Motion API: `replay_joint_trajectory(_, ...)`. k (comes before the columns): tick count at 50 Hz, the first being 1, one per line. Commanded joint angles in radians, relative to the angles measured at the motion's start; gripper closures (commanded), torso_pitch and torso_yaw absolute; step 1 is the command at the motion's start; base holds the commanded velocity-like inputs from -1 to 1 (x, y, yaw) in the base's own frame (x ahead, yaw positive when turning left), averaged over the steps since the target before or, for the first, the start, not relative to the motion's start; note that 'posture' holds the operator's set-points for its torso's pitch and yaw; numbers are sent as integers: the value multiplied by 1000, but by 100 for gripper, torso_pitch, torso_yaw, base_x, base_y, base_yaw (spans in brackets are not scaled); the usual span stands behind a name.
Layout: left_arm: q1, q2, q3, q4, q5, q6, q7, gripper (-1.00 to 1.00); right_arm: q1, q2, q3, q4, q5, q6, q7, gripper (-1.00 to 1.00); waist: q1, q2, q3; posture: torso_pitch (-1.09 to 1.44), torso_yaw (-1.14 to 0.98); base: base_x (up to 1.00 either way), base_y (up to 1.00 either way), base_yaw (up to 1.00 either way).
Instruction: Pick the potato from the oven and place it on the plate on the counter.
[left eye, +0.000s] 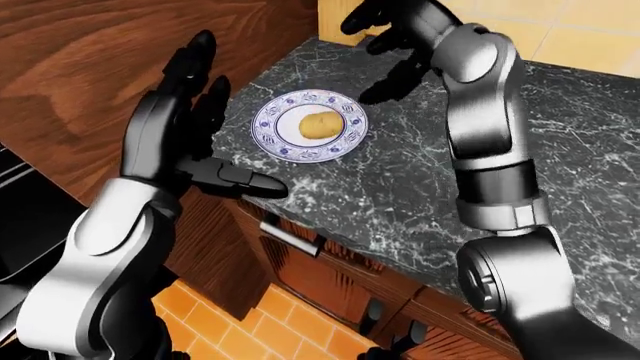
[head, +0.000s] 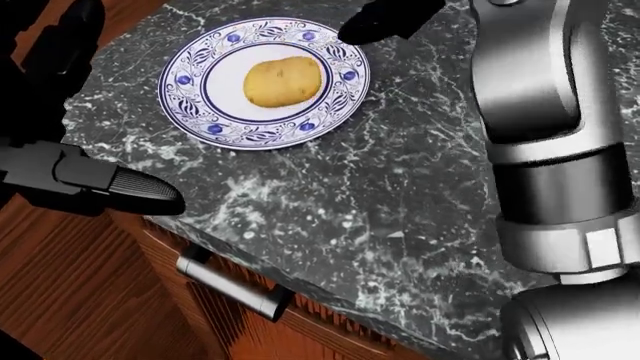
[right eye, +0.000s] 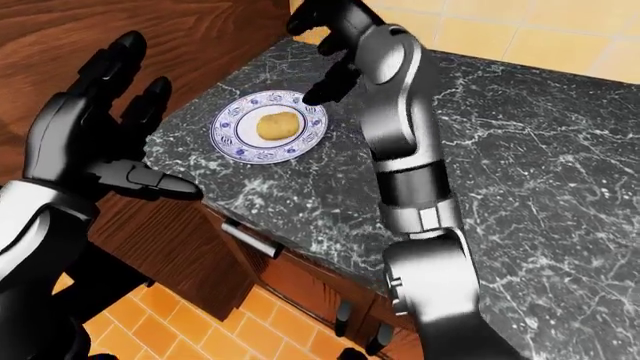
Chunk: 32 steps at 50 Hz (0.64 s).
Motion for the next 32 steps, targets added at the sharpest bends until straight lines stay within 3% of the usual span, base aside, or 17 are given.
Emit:
replay_joint_trajectory(1,-38,11,16,-31,-4,-6,10,-100,5,-20,-13,-124,-16,33,49,-40,-1,1,-32,140,0,0,0,0)
replay_joint_trajectory(5,-57,14,18,-40,-16,15,21,-100,95,-51,-39,-302,-24,91,112,-51,-3,-5,-33,140,0,0,0,0)
replay_joint_trajectory(14,-100,40,48,-57,-74,68,52,-100,261,-148,-115,-676,-4,253,241,-100,-3,-18,-43,140,0,0,0,0)
replay_joint_trajectory(20,-113,67,83,-81,-133,102,81,-100,321,-265,-199,-898,23,404,331,-100,-3,-23,-45,140,0,0,0,0)
replay_joint_trajectory(26,-129,94,109,-106,-214,128,134,-100,342,-379,-244,-1050,60,536,391,-100,-2,-20,-40,140,0,0,0,0)
replay_joint_trajectory(32,-132,114,111,-123,-282,130,183,-100,314,-550,-317,-1122,128,647,454,-100,-1,-16,-41,140,0,0,0,0)
